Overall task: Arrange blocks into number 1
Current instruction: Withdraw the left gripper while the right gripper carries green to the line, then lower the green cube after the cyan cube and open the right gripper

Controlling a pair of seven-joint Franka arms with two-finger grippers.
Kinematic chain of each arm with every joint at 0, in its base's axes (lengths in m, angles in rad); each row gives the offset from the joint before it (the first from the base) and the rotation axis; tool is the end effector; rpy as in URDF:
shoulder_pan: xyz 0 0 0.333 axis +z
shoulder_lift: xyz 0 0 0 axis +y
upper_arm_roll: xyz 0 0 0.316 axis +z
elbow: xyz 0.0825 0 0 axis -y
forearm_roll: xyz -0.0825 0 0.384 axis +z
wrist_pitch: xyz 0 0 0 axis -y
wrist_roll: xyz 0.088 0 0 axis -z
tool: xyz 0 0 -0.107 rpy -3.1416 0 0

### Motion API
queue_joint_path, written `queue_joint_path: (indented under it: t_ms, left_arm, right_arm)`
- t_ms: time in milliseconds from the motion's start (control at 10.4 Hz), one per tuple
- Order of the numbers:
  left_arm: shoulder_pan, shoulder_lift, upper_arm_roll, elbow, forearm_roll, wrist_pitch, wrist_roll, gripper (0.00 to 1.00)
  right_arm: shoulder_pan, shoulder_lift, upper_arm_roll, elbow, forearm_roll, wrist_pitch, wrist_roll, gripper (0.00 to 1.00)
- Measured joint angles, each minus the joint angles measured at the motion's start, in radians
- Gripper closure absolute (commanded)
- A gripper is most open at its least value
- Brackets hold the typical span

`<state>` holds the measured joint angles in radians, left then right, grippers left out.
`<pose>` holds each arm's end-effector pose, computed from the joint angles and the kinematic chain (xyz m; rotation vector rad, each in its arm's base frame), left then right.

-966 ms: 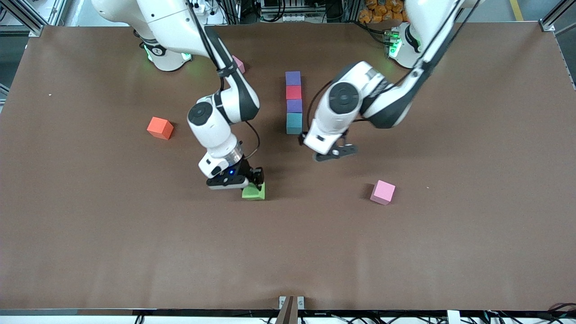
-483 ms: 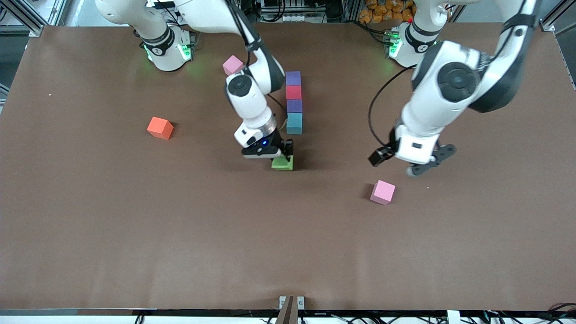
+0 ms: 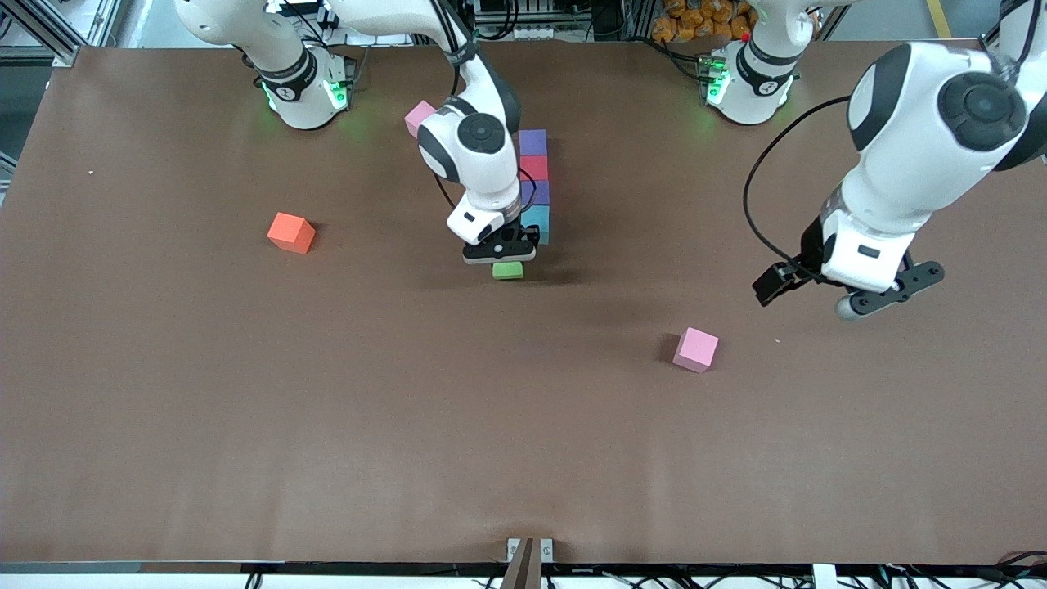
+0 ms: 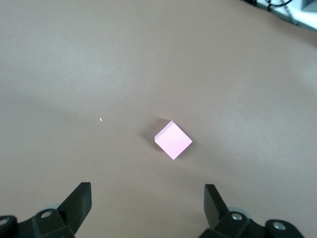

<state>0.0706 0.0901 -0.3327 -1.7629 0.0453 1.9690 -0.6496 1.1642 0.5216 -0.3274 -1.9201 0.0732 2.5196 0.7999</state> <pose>0.5831 -0.1470 0.5194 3.0409 0.5777 0.1777 0.4194 0.4808 0.2416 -3.1302 -0.0451 -0.2448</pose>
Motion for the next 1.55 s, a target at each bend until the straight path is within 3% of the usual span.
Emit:
queue_joint_path:
  t_ms: [290,579,966,1062,1255,1545]
  left_arm:
    - [0.0,-0.086,0.04,0.033,0.0,-0.13,0.108,0.0]
    - [0.002,-0.167,0.13,0.051,0.0,-0.264,0.293,0.0]
    - [0.001,-0.209,0.142,0.051,0.0,-0.31,0.338,0.0]
    - [0.003,-0.219,0.147,0.052,0.0,-0.317,0.352,0.0]
    - [0.022,-0.238,0.172,0.052,0.0,-0.327,0.42,0.0]
    - [0.057,-0.246,0.214,0.051,0.0,-0.328,0.512,0.0]
  right_arm:
    - [0.011,0.004,0.003,0.031,-0.016,-0.012,0.064,0.52]
    - [0.051,0.033,0.01,0.072,-0.004,-0.012,0.129,0.52]
    - [0.069,0.081,0.021,0.094,0.002,0.025,0.154,0.52]
    - [0.069,0.082,0.022,0.096,0.002,0.025,0.154,0.49]
    - [0.069,0.082,0.031,0.097,0.002,0.024,0.154,0.0]
    - [0.069,0.083,0.032,0.097,0.002,0.024,0.156,0.0]
